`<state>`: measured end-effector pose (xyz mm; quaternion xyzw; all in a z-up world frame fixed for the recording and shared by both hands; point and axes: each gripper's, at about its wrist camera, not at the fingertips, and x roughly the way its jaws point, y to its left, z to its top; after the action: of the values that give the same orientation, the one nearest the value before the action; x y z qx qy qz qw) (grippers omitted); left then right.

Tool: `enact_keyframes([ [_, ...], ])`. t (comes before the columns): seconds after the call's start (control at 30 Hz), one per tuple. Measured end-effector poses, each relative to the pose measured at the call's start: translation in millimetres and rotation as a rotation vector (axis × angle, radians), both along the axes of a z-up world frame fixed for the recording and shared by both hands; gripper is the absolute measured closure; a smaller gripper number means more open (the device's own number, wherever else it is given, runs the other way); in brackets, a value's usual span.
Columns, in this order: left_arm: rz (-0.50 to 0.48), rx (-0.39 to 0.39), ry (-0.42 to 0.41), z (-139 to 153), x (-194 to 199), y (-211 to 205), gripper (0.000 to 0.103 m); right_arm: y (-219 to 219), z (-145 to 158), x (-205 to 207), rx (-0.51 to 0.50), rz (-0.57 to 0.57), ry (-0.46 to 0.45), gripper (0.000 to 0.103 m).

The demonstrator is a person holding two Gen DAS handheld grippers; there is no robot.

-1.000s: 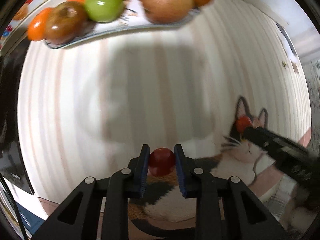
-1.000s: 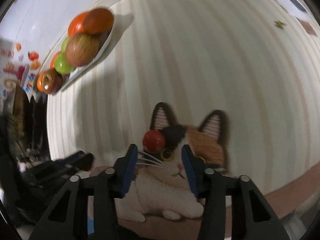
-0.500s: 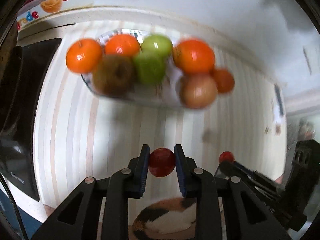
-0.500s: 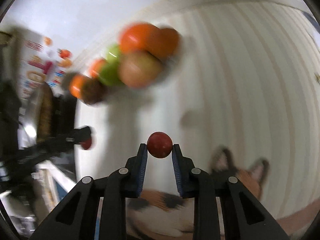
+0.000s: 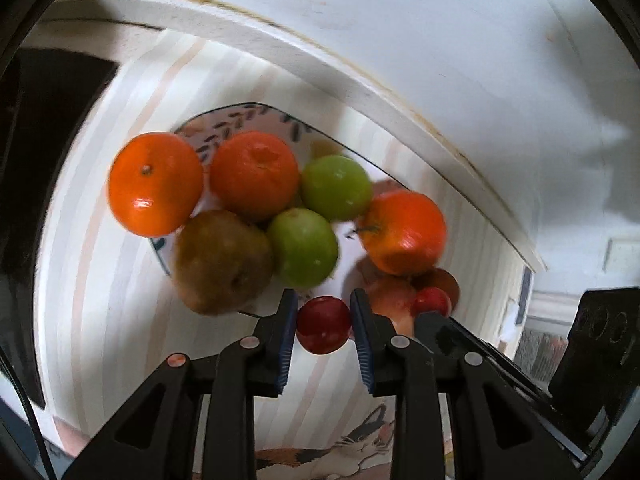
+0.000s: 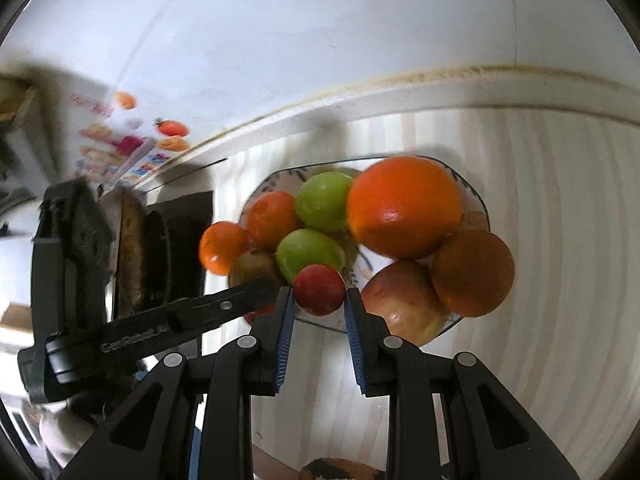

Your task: Organize fruits

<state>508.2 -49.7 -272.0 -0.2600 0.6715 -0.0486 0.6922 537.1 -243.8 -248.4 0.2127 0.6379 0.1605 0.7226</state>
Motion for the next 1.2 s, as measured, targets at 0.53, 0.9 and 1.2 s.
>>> enact_keyframes([
  [0.53, -0.088, 0.250, -0.196, 50, -33, 4, 0.015, -20, 17, -46, -0.186, -0.053, -0.092, 0.010],
  [0.9, -0.136, 0.380, -0.073, -14, -119, 8, 0.015, 21, -80, -141, -0.355, 0.141, 0.067, 0.067],
  [1.2, -0.076, 0.383, -0.113, 2, -115, 21, 0.015, 11, -53, -130, -0.284, 0.083, -0.051, 0.088],
])
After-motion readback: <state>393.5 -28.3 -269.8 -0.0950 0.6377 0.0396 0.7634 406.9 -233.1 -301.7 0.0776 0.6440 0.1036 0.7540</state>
